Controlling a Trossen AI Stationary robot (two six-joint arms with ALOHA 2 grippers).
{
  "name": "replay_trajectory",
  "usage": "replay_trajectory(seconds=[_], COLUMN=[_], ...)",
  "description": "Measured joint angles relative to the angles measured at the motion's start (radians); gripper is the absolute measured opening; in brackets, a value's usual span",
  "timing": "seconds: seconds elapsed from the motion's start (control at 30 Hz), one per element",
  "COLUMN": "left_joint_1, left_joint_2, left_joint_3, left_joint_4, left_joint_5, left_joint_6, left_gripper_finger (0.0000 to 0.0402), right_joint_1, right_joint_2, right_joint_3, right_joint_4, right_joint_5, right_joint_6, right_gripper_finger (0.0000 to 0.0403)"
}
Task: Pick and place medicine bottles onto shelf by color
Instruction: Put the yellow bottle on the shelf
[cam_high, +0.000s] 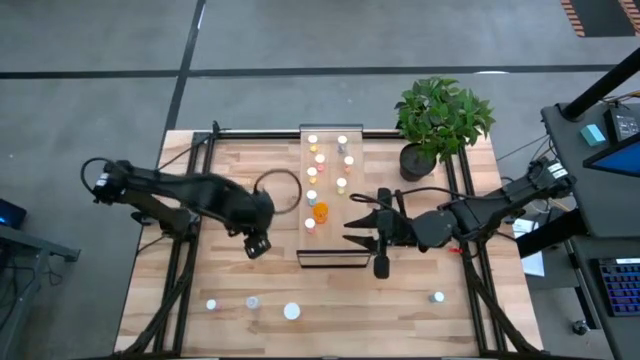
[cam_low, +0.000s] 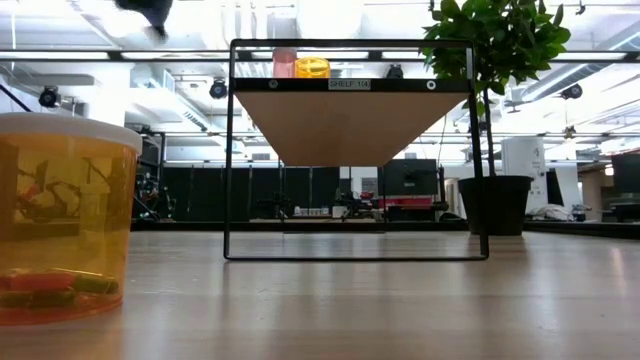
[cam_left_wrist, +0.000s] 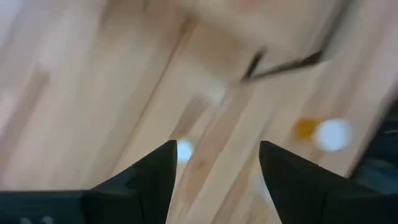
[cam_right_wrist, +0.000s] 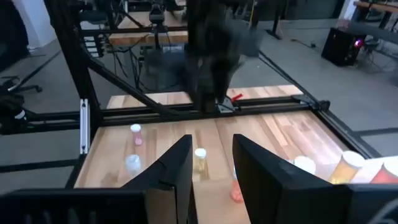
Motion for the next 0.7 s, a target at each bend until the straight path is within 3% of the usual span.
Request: replay_trajectory(seconds=[0.27, 0.4, 0.7], left_joint_1=[0.004, 0.005, 0.004], left_joint_2=[0.0, 0.01, 0.014], left_joint_3=[-0.333, -0.425, -0.57], left_joint_4=[0.189, 0.207, 0.391], left_joint_5=[0.028, 0.036, 0.034], left_joint_6=[-0.24, -0.327, -0.351], left_gripper_finger=[0.0212, 0.0229, 0.0246], right_joint_1=[0.0, 0.0, -0.013], right_joint_2=[-0.023, -0.026, -0.026], right_joint_3=[-0.048, -0.05, -0.039], right_joint_4=[0.013, 0.014, 0.006], right_joint_5=[0.025, 0.025, 0.026], right_joint_6=[0.059, 0.072, 0.073], right_gripper_finger=[0.0105, 0.0105, 0.0105])
